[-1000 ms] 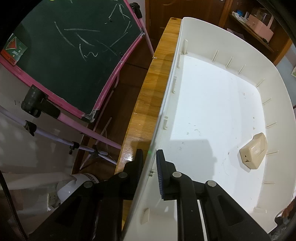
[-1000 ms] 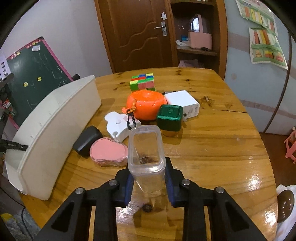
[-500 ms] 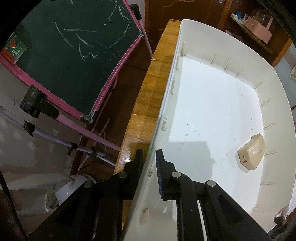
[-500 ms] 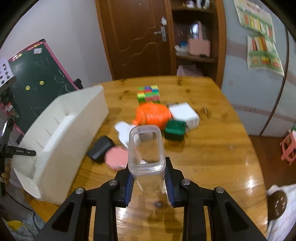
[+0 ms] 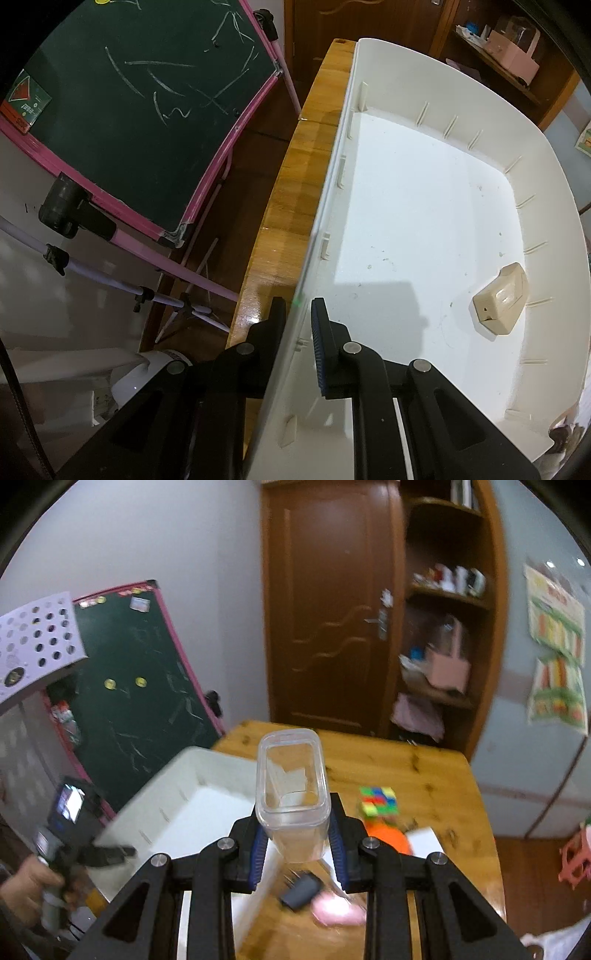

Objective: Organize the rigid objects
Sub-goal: 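Carry the clear container into the white bin and release it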

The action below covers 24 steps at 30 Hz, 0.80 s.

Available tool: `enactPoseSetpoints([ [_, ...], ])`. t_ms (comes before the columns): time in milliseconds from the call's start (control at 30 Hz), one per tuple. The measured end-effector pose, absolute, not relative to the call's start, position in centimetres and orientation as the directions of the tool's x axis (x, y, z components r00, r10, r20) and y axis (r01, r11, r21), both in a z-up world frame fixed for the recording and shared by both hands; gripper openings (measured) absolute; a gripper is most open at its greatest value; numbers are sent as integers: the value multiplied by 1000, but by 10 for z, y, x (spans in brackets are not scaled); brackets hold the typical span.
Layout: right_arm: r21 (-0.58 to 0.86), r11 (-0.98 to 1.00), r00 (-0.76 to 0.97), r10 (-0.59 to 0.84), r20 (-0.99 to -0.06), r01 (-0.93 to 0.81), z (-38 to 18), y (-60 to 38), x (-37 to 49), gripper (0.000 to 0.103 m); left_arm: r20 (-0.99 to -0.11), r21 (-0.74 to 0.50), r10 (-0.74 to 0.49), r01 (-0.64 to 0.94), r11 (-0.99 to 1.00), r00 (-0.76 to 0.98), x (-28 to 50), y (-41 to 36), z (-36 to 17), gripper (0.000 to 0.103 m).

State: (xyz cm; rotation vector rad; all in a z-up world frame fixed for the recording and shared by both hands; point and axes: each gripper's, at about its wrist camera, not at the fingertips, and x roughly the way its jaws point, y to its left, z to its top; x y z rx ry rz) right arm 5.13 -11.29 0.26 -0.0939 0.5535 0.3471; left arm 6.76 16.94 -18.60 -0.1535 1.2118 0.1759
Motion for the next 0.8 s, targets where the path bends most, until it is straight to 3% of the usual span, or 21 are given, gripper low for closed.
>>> enactPoseSetpoints([
  [167, -29, 904, 786, 353, -508, -426, 17, -67, 67, 30, -938, -29, 49, -219, 975, 343, 67, 171, -186, 16],
  [367, -3, 878, 733, 397, -552, -478, 7, -39, 95, 30, -939, -22, 56, -221, 975, 341, 67, 169, -185, 16],
  [567, 37, 870, 642, 391, -660, -492, -26, -14, 141, 30, -934, -13, 68, -224, 975, 352, 65, 168, -185, 16],
  [800, 116, 886, 454, 337, -825, -449, -108, 18, 179, 30, -931, 6, 84, -215, 977, 356, 65, 166, -183, 16],
])
